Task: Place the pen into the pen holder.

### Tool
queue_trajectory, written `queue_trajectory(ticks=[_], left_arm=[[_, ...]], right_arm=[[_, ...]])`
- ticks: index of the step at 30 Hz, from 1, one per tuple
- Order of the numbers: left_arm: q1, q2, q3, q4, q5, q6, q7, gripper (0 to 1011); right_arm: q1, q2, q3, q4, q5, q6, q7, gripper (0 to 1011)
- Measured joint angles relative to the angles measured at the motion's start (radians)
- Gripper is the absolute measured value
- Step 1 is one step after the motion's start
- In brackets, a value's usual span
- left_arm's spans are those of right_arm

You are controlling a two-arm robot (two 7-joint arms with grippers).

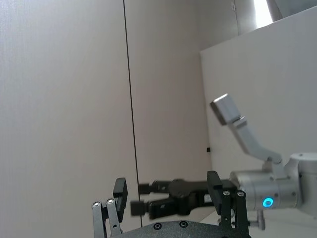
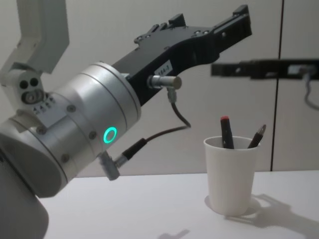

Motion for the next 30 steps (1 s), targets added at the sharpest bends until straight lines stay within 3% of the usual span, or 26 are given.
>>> queue_trajectory(ticks=[11,20,30], left_arm=[[0.0,0.0,0.0,0.0,0.0,0.0,0.0,1001],[-0.005,0.009,0.0,0.006,0.011,0.02,0.014,1001],[-0.036,0.057,-0.001,0.043,0.072,0.131,0.105,1001]], right_arm=[[-0.084,0.129,0.077,-0.189,0.047,0.027,-0.113,1001],[-0.196,0.276,0.173,-0.336,0.116,0.033,-0.225,1001],[-0.221,0.244,0.166,-0.328,0.088,0.013,-0.243,1001]])
